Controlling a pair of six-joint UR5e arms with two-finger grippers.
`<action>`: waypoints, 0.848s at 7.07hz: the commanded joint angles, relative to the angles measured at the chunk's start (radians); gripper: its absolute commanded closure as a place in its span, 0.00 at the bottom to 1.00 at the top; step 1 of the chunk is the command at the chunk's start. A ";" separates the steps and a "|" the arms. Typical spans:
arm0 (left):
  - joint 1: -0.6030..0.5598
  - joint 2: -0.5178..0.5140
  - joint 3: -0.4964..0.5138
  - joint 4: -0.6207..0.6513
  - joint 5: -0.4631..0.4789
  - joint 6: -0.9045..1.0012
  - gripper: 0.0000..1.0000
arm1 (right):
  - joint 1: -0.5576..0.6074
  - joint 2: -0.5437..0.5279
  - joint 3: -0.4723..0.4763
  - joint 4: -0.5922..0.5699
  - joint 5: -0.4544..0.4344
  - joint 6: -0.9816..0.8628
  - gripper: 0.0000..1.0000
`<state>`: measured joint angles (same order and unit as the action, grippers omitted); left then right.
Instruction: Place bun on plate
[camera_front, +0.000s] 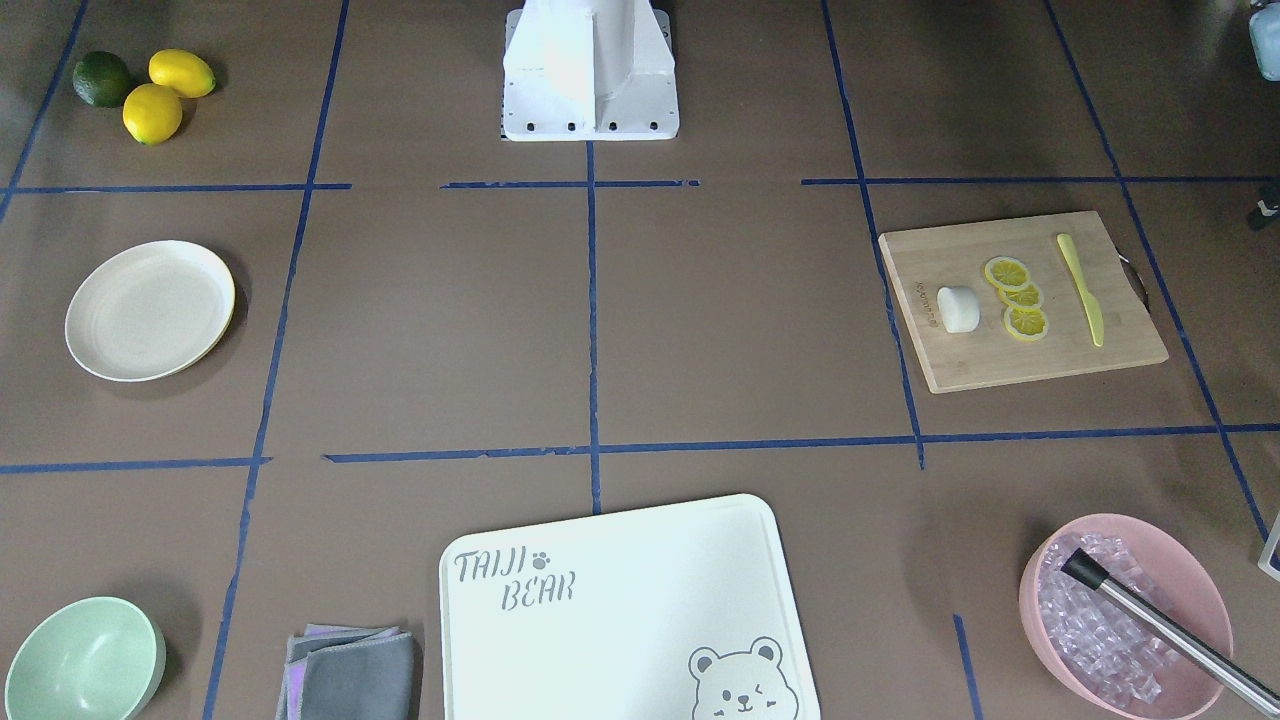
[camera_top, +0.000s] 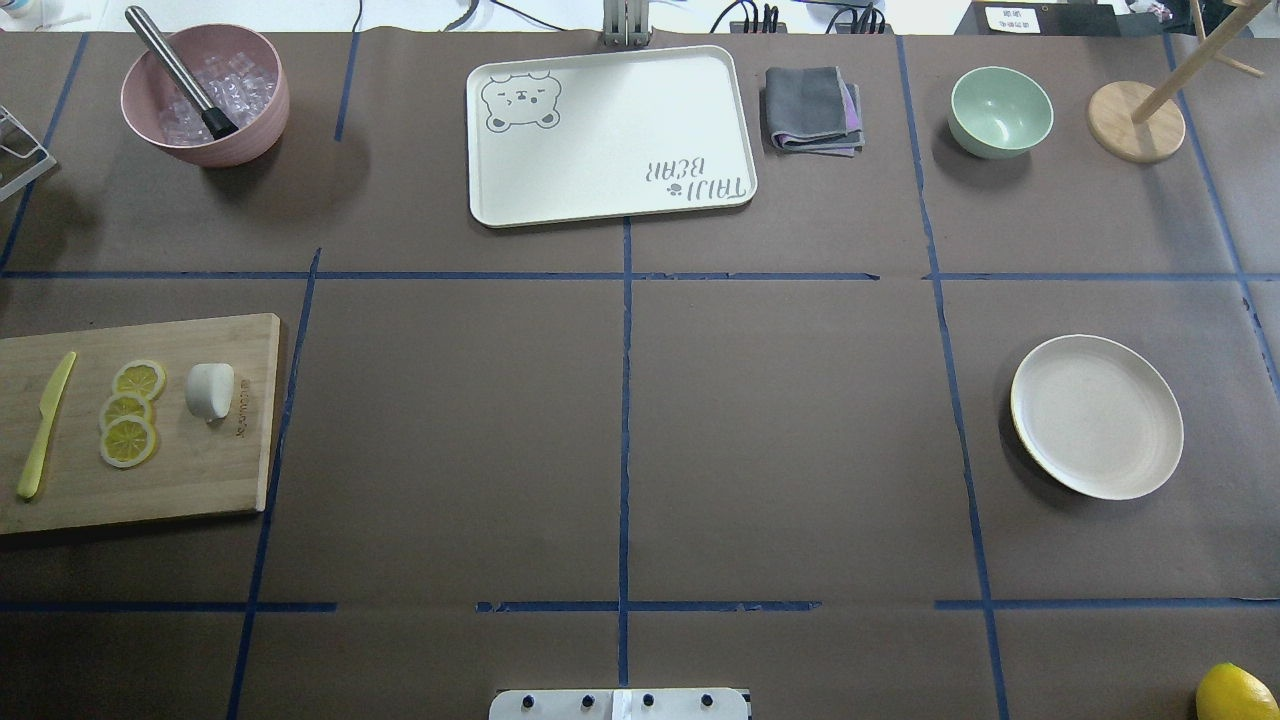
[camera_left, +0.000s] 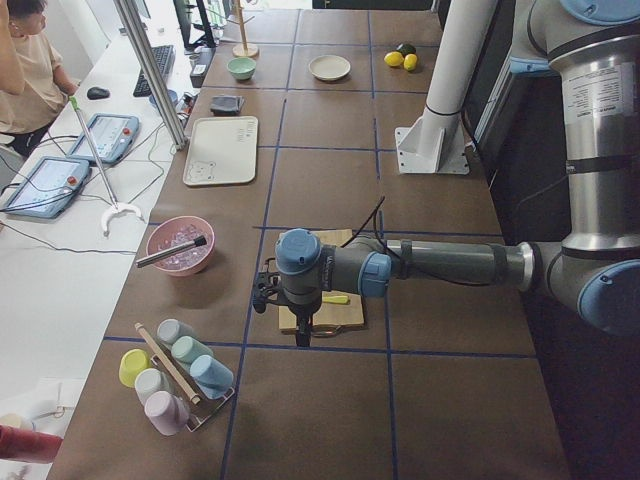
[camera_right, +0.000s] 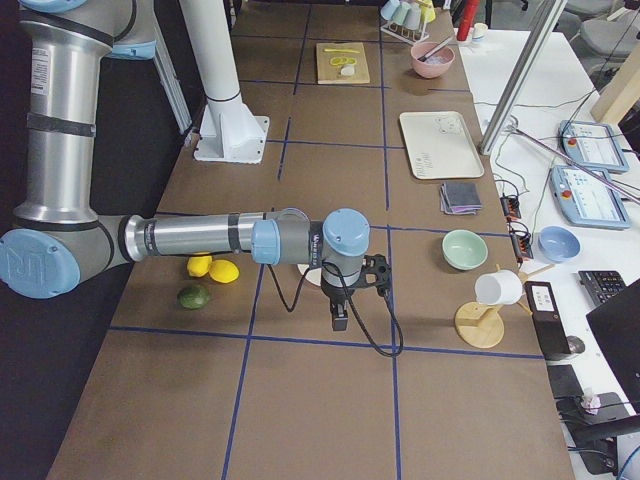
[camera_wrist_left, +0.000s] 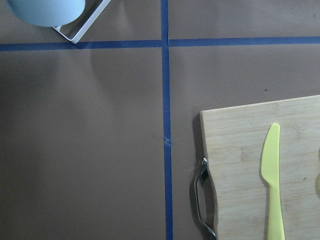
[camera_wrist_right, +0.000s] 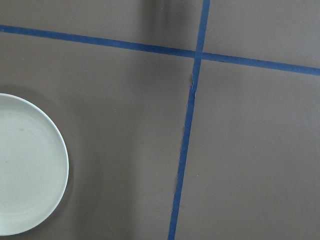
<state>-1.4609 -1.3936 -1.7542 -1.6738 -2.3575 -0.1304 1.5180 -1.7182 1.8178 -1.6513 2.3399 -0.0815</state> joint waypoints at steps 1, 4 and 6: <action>0.001 -0.001 -0.002 -0.001 0.003 0.000 0.00 | -0.005 0.002 0.000 0.004 0.001 0.000 0.00; 0.002 -0.005 0.002 0.003 0.001 -0.002 0.00 | -0.089 0.022 -0.029 0.135 0.074 0.038 0.00; 0.002 -0.001 -0.002 0.003 0.000 0.000 0.00 | -0.187 0.006 -0.144 0.506 0.108 0.334 0.00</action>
<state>-1.4581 -1.3973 -1.7540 -1.6706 -2.3571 -0.1315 1.3889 -1.7030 1.7380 -1.3566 2.4318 0.0915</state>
